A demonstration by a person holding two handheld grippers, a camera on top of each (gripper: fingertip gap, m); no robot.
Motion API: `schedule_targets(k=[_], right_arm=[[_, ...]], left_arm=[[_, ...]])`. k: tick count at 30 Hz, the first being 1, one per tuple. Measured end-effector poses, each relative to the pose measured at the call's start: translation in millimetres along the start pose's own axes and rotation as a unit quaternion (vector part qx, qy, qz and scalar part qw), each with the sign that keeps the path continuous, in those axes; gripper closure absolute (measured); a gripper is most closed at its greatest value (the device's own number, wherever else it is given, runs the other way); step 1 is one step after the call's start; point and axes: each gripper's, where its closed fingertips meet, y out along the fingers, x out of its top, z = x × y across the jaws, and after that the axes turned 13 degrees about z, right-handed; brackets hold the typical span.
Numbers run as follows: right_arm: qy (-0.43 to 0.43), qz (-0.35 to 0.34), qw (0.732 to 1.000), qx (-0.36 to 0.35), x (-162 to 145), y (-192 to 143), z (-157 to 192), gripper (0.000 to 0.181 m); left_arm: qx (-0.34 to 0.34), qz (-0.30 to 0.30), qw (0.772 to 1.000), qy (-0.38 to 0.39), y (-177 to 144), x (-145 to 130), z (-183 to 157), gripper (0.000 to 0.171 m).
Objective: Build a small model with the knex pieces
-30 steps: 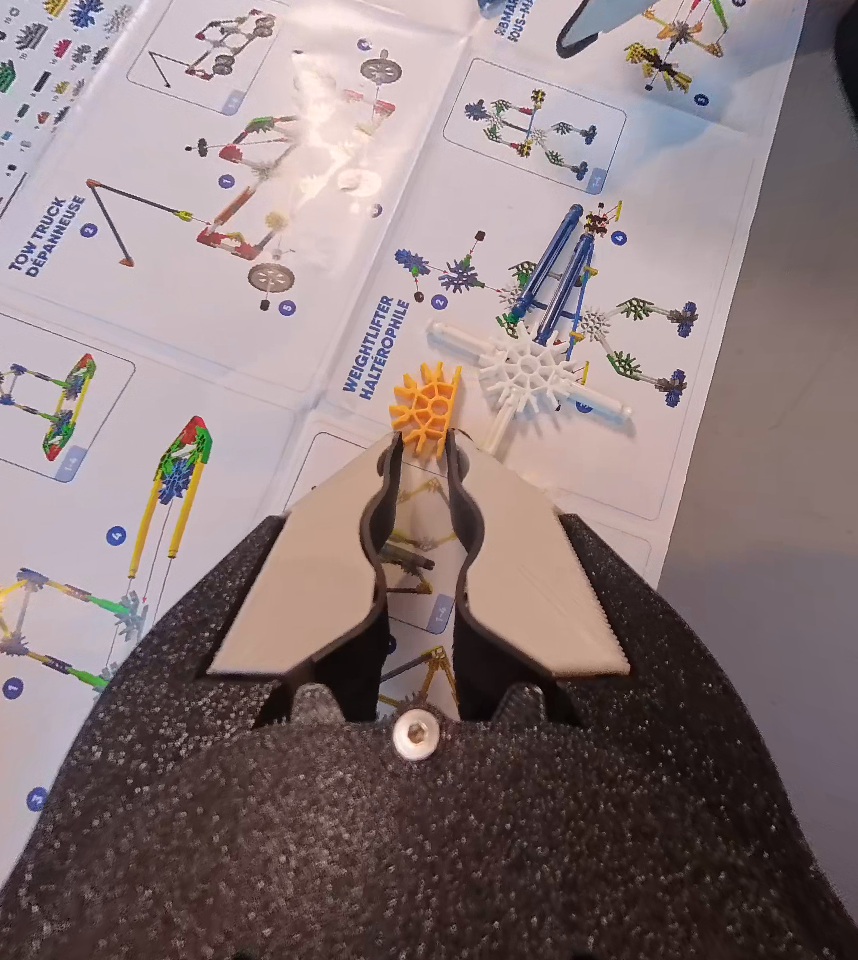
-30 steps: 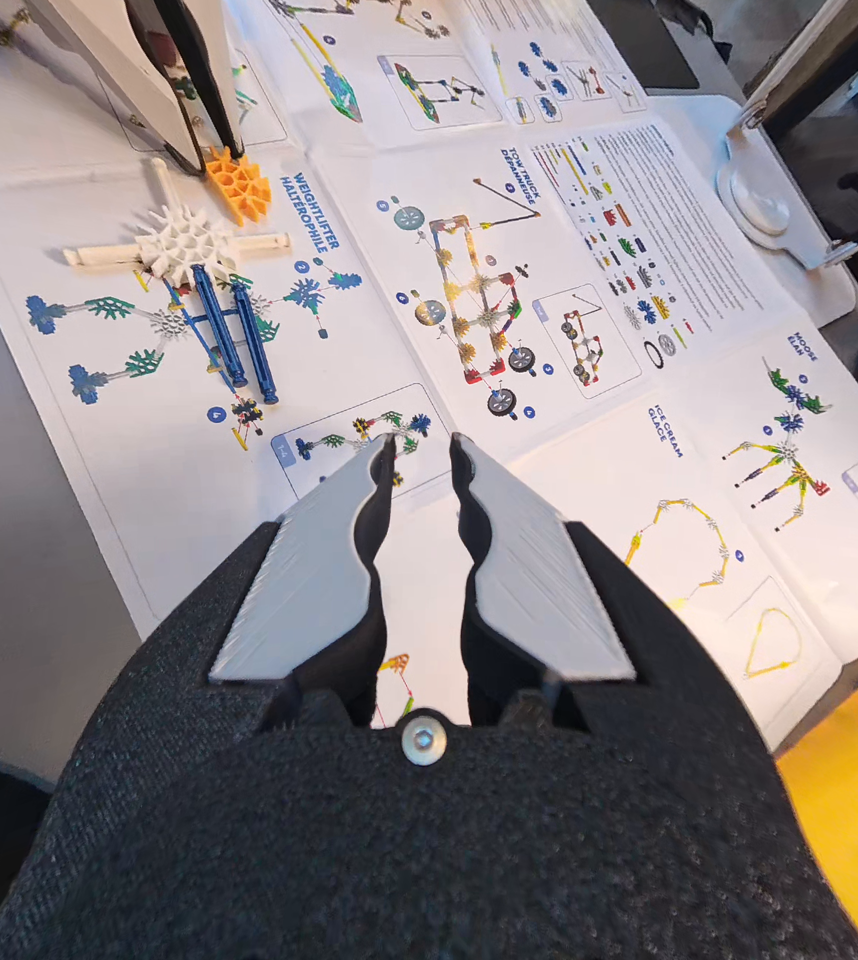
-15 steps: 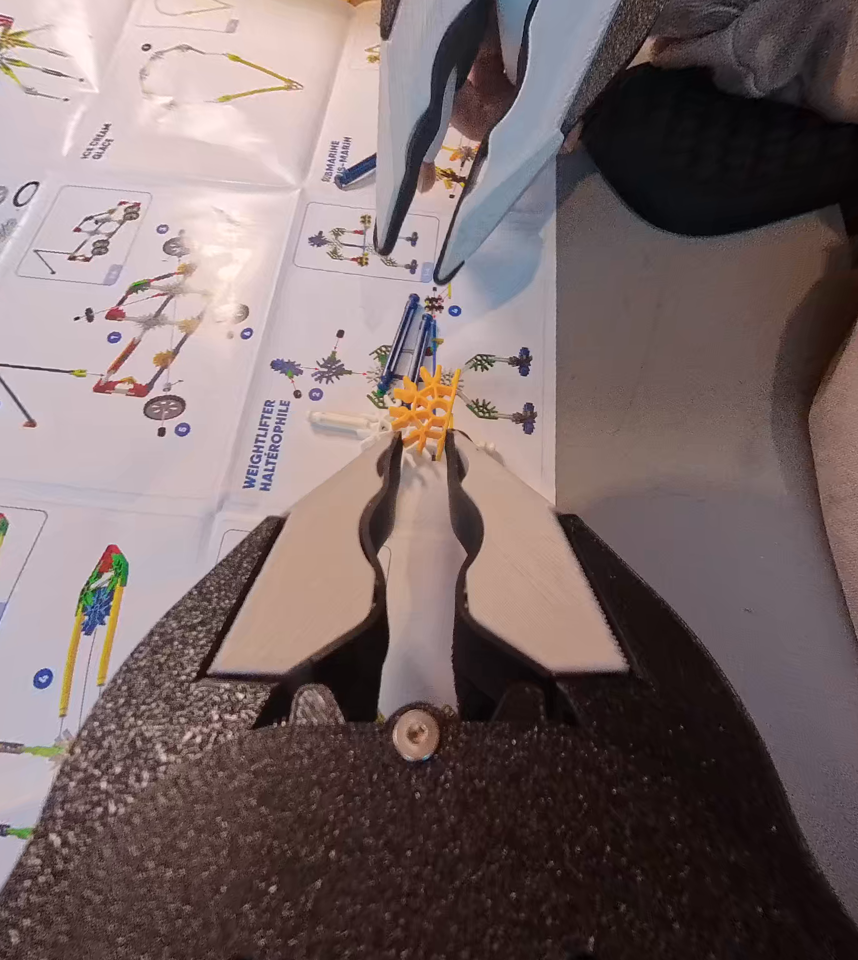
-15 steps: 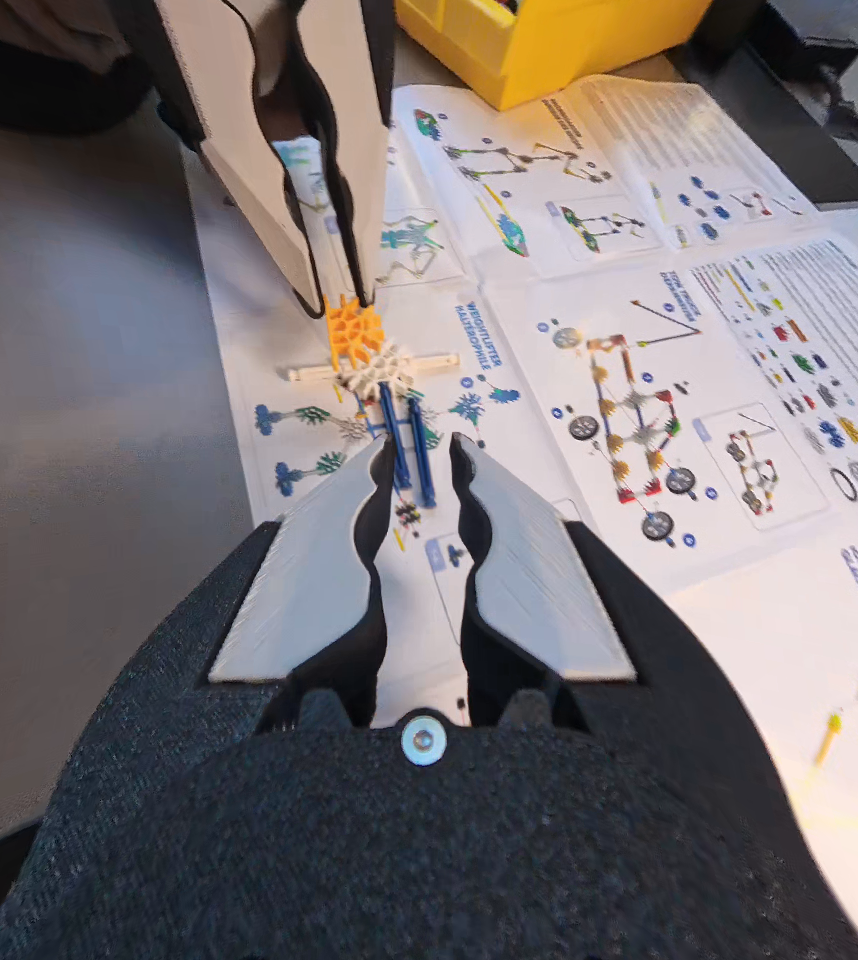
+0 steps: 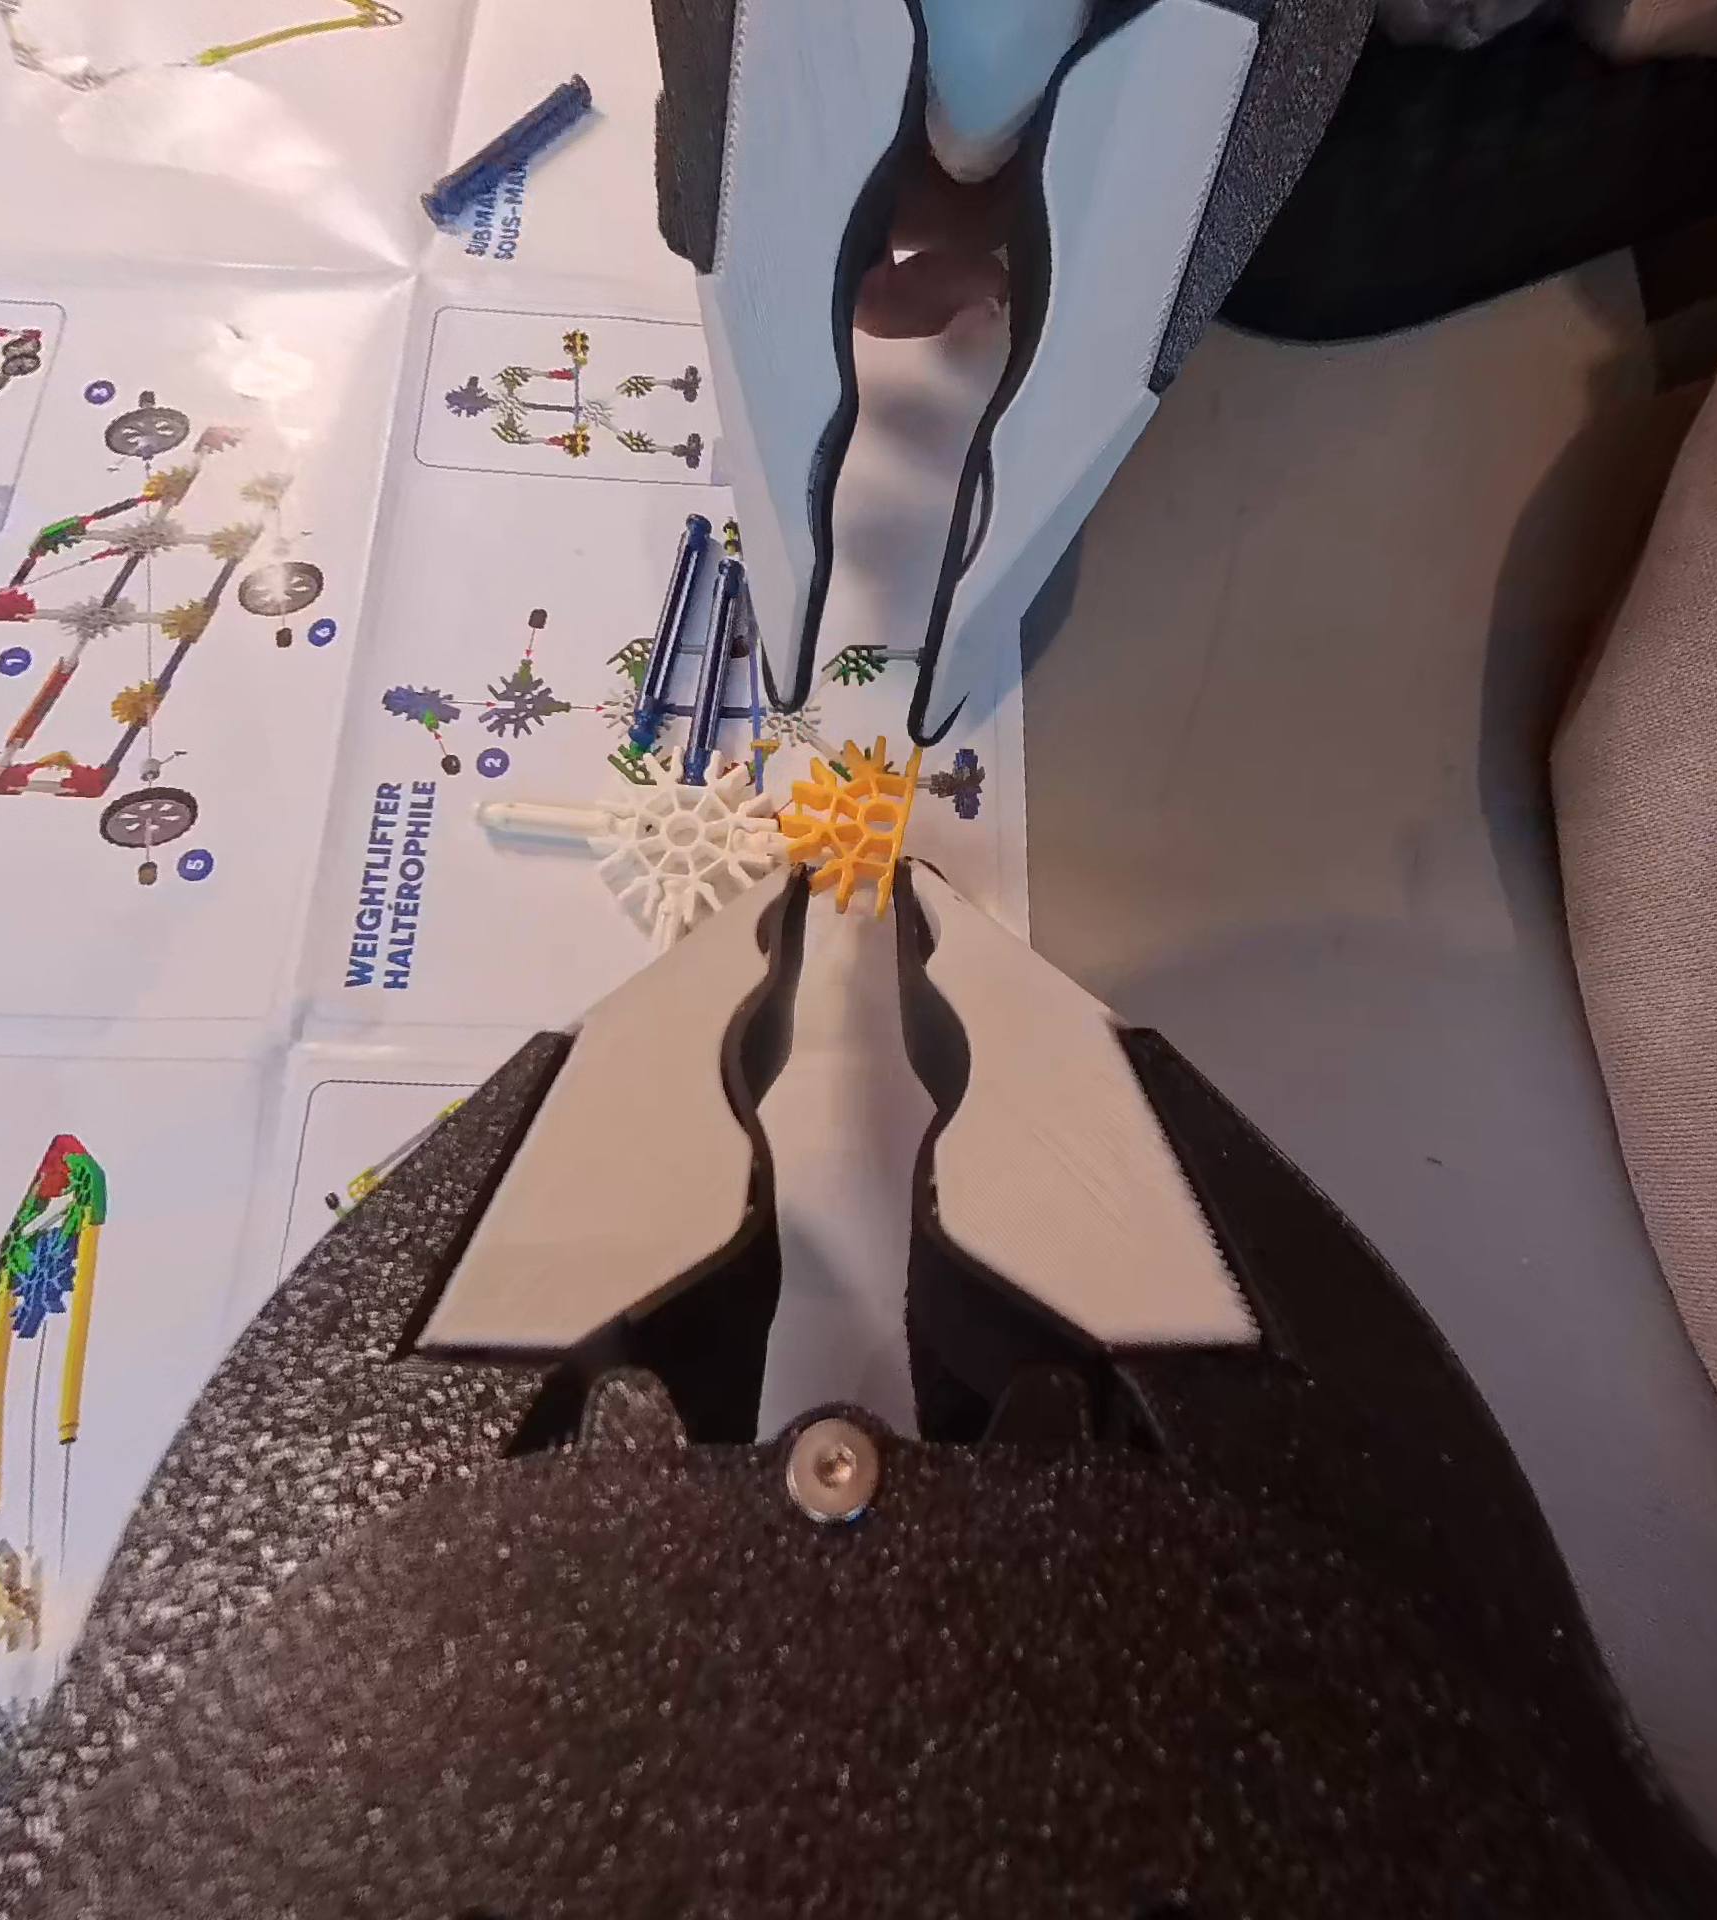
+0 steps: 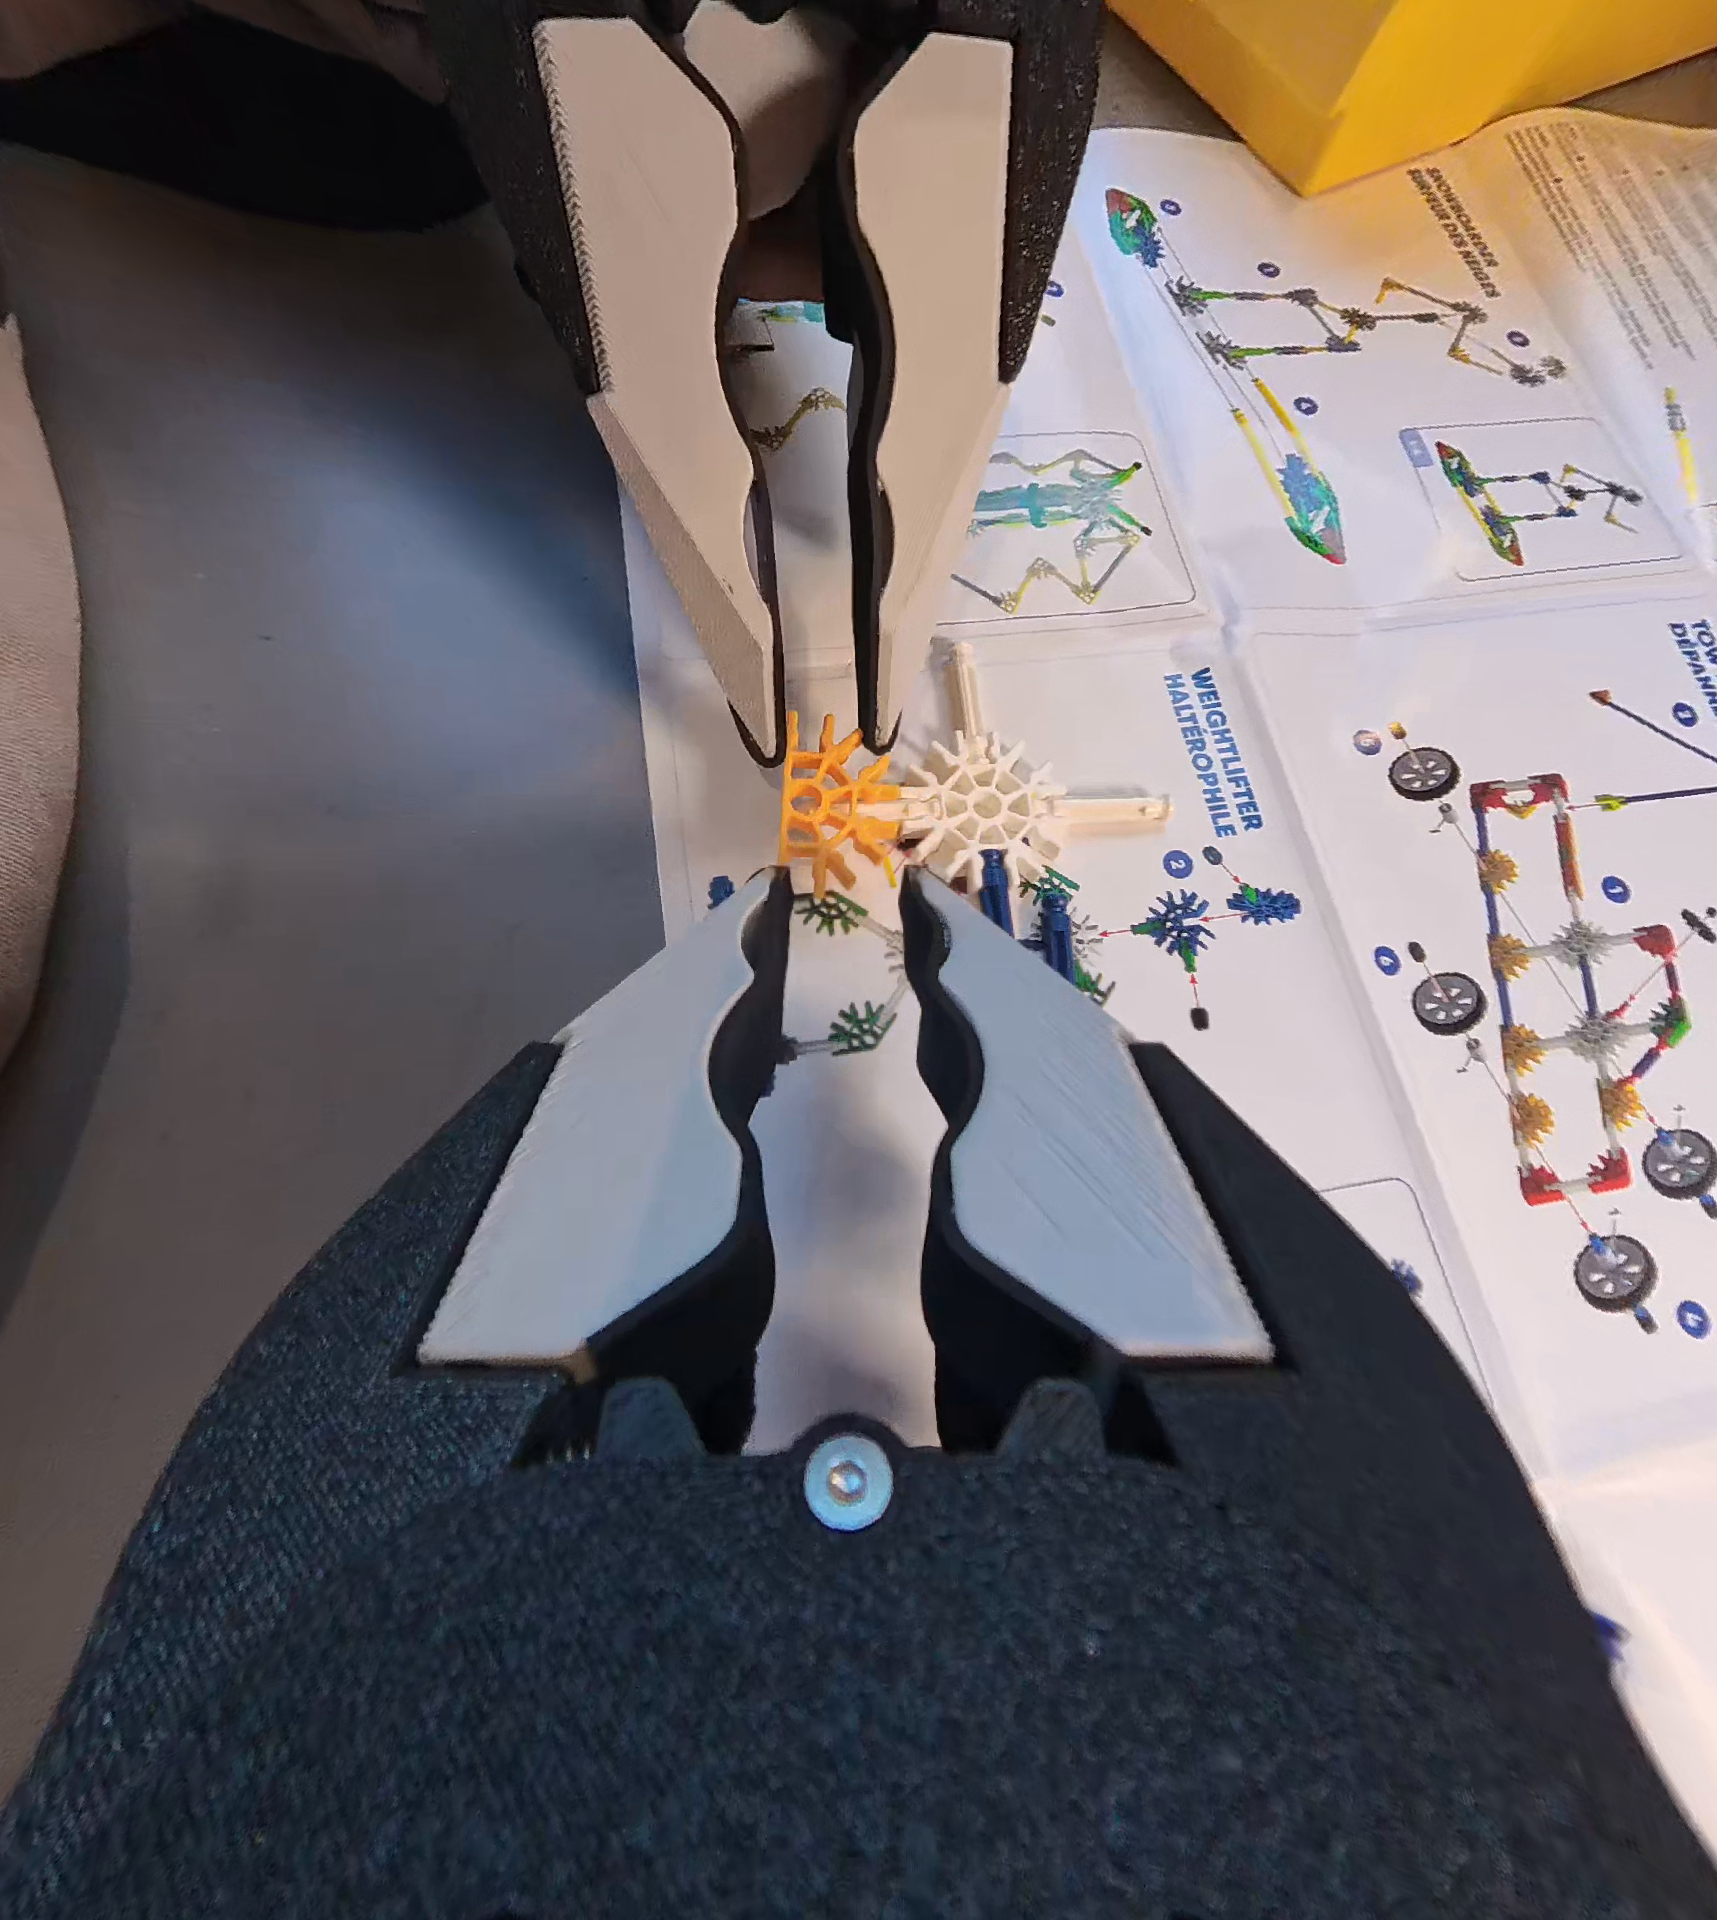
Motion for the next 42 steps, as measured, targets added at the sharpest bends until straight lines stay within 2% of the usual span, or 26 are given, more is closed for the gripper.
schedule_targets(k=[3, 17, 26, 36, 42], right_arm=[[0.002, -0.006, 1.0, 0.017, 3, -1, 6, 0.161], [-0.029, 0.022, 0.999, 0.01, 4, 10, 15, 0.161], [-0.042, 0.004, 0.999, 0.009, 13, 6, 19, 0.161], [-0.051, 0.034, 0.998, 0.001, 7, 15, 19, 0.164], [-0.052, 0.031, 0.998, -0.001, 10, 14, 18, 0.164]], left_arm=[[-0.002, 0.004, 1.0, 0.0, 1, -1, -1, 0.157], [-0.015, 0.043, 0.999, 0.005, 3, -12, -10, 0.157], [-0.017, 0.044, 0.999, 0.002, 2, -11, -12, 0.157], [-0.028, 0.055, 0.998, 0.006, 5, -14, -17, 0.154], [-0.026, 0.027, 0.999, -0.002, -9, -7, -13, 0.154]])
